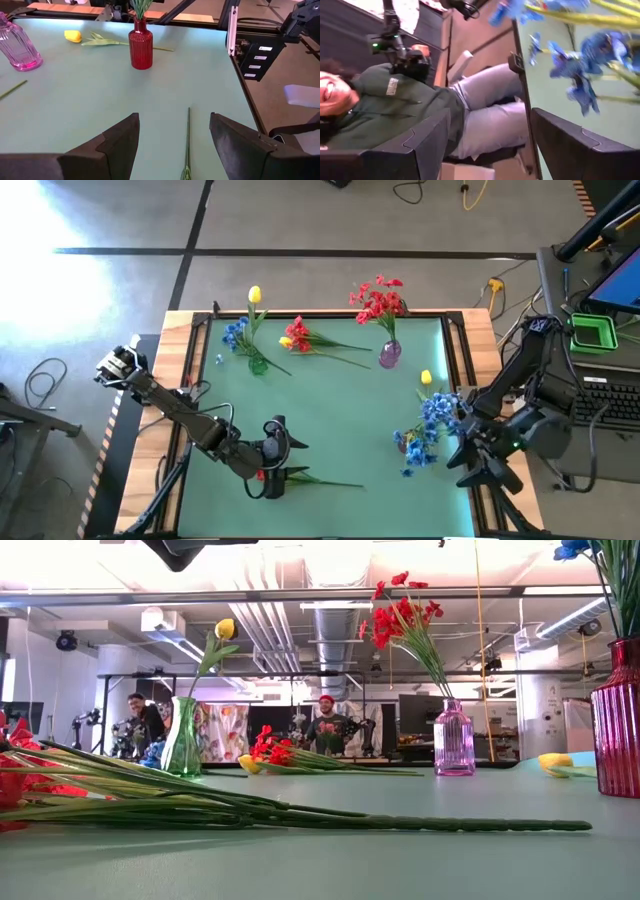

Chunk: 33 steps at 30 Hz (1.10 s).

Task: Sort flowers into vase by color
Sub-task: Put the bottom red flower into the purple vase

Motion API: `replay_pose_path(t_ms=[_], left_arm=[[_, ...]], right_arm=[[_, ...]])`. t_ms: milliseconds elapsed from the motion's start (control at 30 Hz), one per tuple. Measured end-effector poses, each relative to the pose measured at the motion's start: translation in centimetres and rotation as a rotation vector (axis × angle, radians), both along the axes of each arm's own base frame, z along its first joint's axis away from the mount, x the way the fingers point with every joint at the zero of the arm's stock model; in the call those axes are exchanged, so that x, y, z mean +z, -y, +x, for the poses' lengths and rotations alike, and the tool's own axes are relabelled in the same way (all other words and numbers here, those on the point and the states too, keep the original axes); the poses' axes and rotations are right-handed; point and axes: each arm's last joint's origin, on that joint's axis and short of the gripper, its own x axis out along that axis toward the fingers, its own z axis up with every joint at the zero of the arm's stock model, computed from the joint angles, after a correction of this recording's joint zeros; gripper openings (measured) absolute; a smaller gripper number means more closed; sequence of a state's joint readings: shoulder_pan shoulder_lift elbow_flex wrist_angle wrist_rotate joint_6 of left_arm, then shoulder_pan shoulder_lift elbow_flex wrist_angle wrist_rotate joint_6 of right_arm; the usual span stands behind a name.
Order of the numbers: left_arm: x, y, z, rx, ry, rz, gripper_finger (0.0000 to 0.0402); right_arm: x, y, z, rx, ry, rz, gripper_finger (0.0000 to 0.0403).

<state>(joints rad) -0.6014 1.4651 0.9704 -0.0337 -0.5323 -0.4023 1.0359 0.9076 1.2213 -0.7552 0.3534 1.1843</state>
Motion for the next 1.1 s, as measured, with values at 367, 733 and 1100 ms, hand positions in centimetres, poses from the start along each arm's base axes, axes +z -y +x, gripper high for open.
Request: replay_pose_path(t_ms=[367, 733, 1100], left_arm=[[-0.3, -0.1, -0.2, 0.001, -0.032, 0.023, 0.023], [-0.8, -0.4, -0.6, 0.0, -0.097, 0.067, 0.023], [-1.2, 0.6, -1.0, -0.146, -0.172, -0.051, 0.023]], right_arm=[[1.6, -0.5, 0.3, 0.117, 0.279, -0.096, 0.027], [3.7, 1.4, -0.2, 0.024, 0.589, -0.3, 0.027], [4.8, 3.9, -0.9, -0.247, 0.646, -0.418, 0.027]])
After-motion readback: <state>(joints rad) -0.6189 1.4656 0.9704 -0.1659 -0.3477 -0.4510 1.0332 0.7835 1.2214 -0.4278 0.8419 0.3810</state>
